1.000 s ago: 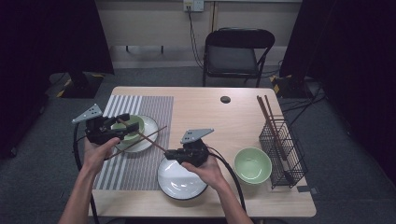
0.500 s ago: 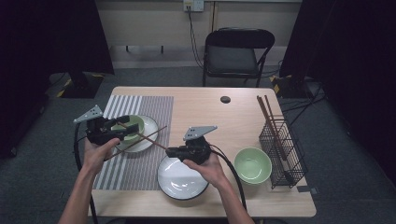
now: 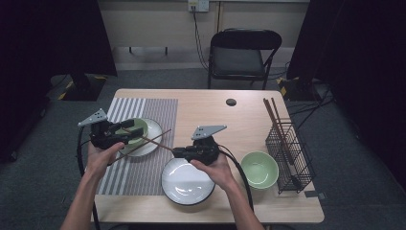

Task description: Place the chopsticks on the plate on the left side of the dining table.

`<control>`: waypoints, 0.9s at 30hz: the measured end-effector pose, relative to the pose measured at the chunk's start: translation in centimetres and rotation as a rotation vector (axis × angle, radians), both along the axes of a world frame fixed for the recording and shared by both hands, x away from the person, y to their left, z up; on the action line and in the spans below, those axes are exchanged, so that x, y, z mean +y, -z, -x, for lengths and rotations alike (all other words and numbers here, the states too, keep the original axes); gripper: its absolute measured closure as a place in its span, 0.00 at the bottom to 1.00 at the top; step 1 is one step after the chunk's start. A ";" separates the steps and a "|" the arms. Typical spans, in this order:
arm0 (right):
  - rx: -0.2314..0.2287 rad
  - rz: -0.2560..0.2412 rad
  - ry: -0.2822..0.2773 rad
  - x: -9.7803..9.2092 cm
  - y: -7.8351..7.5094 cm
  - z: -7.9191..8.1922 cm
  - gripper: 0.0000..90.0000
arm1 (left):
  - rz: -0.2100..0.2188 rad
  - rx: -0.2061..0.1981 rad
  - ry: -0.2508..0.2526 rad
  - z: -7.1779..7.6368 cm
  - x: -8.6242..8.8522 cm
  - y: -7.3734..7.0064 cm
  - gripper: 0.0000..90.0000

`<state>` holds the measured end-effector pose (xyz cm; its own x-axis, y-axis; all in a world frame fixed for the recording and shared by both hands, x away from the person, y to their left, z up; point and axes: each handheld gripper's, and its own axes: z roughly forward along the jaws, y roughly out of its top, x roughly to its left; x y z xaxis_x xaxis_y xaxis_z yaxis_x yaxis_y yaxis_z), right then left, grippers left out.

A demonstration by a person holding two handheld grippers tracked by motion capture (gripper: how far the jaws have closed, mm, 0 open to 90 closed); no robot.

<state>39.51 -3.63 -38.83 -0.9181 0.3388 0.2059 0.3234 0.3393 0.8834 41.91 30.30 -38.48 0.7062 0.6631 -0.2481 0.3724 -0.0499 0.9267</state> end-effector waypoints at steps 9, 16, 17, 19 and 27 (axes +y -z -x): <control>-0.022 -0.035 0.017 -1.0 -1.4 -0.4 0.95 | -0.008 0.001 0.022 -0.1 -0.1 0.4 0.38; -0.026 -0.036 0.029 -1.7 -1.9 -0.6 0.95 | -0.023 0.014 0.020 -0.3 -0.3 0.8 0.39; -0.026 -0.034 0.030 -1.8 -2.0 -0.6 0.95 | -0.026 0.013 0.020 -0.3 -0.3 0.8 0.39; -0.030 -0.026 0.031 -1.8 -2.1 -0.6 0.95 | -0.031 0.015 0.021 -0.4 -0.5 0.9 0.39; -0.027 -0.004 0.065 -2.5 -2.6 -1.1 0.95 | -0.012 0.007 0.039 -0.4 -0.6 1.0 0.37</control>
